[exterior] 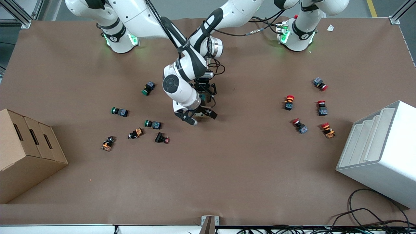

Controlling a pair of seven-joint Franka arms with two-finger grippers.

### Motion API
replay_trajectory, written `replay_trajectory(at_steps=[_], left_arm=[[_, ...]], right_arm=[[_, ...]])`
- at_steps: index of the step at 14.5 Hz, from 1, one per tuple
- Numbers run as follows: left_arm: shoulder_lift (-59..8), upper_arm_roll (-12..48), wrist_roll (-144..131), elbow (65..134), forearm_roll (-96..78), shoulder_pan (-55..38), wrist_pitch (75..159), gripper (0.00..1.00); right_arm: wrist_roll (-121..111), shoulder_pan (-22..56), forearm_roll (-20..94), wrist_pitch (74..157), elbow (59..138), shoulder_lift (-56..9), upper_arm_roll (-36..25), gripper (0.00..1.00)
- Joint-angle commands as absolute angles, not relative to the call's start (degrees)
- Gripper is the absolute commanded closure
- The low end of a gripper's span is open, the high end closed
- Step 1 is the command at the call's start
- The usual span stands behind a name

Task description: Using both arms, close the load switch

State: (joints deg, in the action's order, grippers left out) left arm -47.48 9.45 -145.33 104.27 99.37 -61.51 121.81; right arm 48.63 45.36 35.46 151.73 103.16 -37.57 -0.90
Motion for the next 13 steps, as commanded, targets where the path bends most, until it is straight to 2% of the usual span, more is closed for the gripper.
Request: replay_trajectory(at_steps=[1, 3, 8, 11, 13], left_arm=[[-51.2, 9.4, -145.1, 101.7, 99.8, -61.5, 124.5, 0.00], [-51.1, 9.4, -145.1, 101.7, 99.8, -61.5, 124.5, 0.00], [-51.0, 9.4, -145.1, 101.7, 99.7, -61.5, 124.5, 0.00], [-50.8, 9.4, -145.1, 101.8, 99.7, -61.4, 124.5, 0.00], [-50.5, 9.4, -144.8, 101.7, 99.6, -61.4, 124.5, 0.00]], right_arm=[[44.3, 41.0, 35.3, 152.0, 100.5, -39.1, -0.7, 0.00], [44.3, 39.4, 35.3, 146.9, 98.5, -38.9, -0.7, 0.00], [44.3, 32.0, 28.8, 122.3, 88.5, -38.6, -0.8, 0.00], [41.0, 27.7, 20.8, 116.0, 87.5, -37.4, -0.9, 0.00], [40.2, 24.7, 14.9, 115.1, 87.9, -36.2, -1.4, 0.00]])
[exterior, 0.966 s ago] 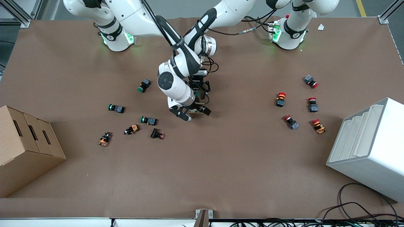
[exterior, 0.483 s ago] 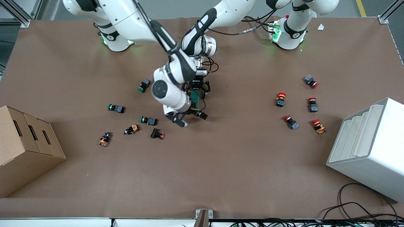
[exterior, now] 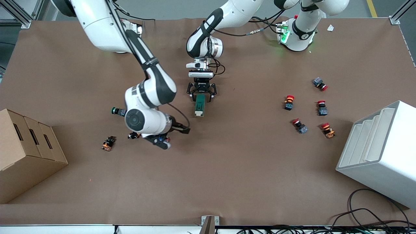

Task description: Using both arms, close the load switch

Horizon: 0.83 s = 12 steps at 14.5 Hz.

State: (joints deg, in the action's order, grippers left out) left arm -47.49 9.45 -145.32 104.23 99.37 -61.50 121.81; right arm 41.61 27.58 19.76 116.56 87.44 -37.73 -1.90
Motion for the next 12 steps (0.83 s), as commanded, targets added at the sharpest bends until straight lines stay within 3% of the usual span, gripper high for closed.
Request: replay_trajectory(at_steps=[1, 6, 12], left_arm=[[-49.8, 9.5, -144.3, 101.8, 99.6, -61.3, 124.5, 0.00], [-46.2, 9.6, -141.1, 101.2, 96.8, -59.7, 125.7, 0.00], [-40.8, 9.7, -120.1, 95.4, 76.3, -57.1, 126.6, 0.00]], right_arm=[[39.2, 23.0, 11.8, 113.6, 87.9, -34.7, -1.5, 0.00], [23.6, 13.9, 6.1, 106.4, 88.5, -27.6, -1.6, 0.00], [12.3, 7.8, -0.6, 96.6, 88.5, -18.7, -1.5, 0.00]])
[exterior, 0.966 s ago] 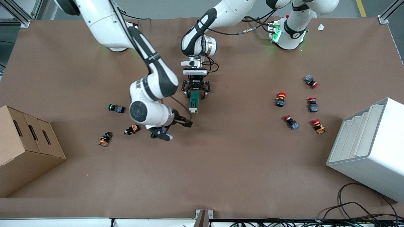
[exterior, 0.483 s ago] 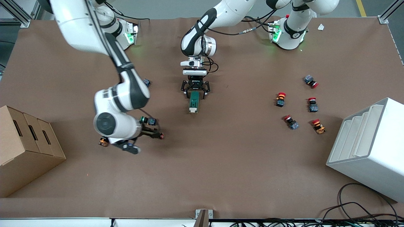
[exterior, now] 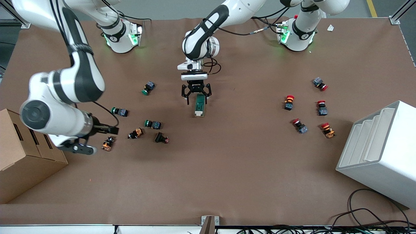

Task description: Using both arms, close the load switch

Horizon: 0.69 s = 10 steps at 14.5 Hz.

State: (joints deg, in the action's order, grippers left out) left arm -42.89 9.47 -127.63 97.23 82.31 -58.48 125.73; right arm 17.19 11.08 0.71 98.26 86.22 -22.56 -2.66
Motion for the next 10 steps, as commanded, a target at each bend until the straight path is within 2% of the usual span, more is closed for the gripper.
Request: replay_trajectory(at_steps=[1, 6, 10], left_arm=[[-41.0, 9.5, -115.0, 92.8, 71.8, -56.9, 126.6, 0.00], [-37.5, 9.3, -93.9, 85.8, 52.4, -53.2, 126.0, 0.00], [-33.0, 8.8, -85.4, 83.1, 38.6, -50.3, 121.9, 0.00]], right_arm=[[10.0, 6.4, -0.6, 95.7, 88.2, -17.9, -1.5, 0.00], [0.2, 0.1, -0.6, 93.3, 86.0, -14.6, -1.5, 0.00], [0.1, -2.3, -0.5, 87.7, 79.5, -15.0, -1.4, 0.00]])
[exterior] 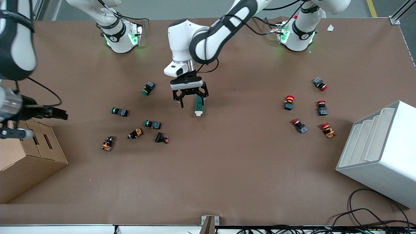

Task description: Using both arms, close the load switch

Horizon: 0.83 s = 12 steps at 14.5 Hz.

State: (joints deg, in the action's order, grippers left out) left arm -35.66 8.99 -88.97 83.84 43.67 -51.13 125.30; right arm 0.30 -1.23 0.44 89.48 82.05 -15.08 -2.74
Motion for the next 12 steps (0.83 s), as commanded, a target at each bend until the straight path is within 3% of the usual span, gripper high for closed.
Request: replay_trajectory(at_steps=[1, 3, 7, 12], left_arm=[[-32.3, 8.8, -83.4, 82.2, 37.0, -49.8, 118.9, 0.00], [-30.5, 8.7, -80.3, 81.7, 36.7, -48.4, 113.1, 0.00], [-30.1, 8.9, -79.7, 81.6, 34.5, -44.8, 112.2, 0.00], [-23.8, 9.0, -69.7, 81.6, 26.1, -35.8, 112.2, 0.00]], right_arm=[[0.2, -2.4, -0.4, 87.6, 79.4, -15.0, -1.4, 0.00], [0.4, -2.3, -0.4, 87.7, 79.1, -15.1, -1.3, 0.00], [0.6, -1.8, 0.3, 87.6, 79.1, -15.0, -1.1, 0.00], [1.0, -2.0, 1.1, 82.2, 80.2, -12.8, -1.2, 0.00]])
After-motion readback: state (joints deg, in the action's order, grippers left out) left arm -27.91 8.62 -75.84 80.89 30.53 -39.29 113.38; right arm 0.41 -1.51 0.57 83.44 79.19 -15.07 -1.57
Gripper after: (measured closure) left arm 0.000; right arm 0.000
